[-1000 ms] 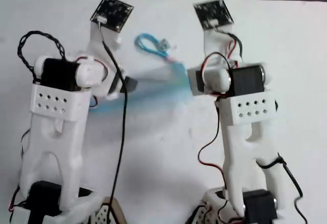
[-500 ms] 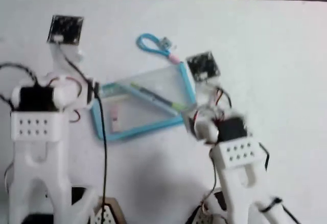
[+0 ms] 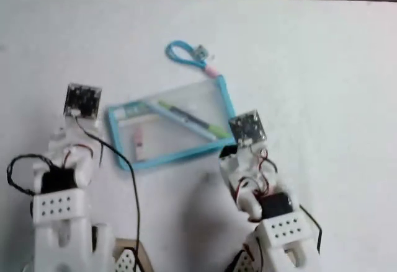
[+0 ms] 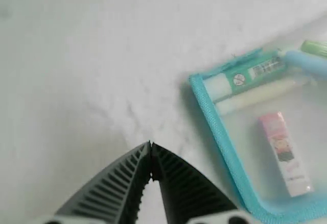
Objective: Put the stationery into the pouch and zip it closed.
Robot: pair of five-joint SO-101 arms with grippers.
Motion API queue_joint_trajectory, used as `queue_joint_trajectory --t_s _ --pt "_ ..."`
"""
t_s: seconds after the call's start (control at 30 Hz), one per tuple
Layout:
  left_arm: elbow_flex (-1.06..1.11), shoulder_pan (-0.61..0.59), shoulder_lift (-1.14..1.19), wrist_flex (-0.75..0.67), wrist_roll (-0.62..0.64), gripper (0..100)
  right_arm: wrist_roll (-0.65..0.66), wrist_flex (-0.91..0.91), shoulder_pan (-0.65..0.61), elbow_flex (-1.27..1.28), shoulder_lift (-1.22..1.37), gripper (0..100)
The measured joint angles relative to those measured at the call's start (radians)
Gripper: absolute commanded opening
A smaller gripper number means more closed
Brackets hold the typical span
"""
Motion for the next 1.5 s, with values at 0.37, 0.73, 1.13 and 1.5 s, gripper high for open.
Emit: queue_joint_trajectory --t_s 0.37,0.73,1.13,1.5 --pt "0.293 0.029 -0.183 -0.149 0.0 14 0.0 0.265 0.198 0.15 -0.287 1.9" --pt "0.439 0.038 -0.499 0.011 0.0 15 0.0 0.565 0.216 0.15 -0.485 1.9" --pt "0.437 0.04 -0.709 0.379 0.002 15 0.0 0.631 0.216 0.15 -0.526 1.9" --pt "0.437 0.04 -0.723 0.433 0.002 15 0.0 0.631 0.216 0.15 -0.526 1.9"
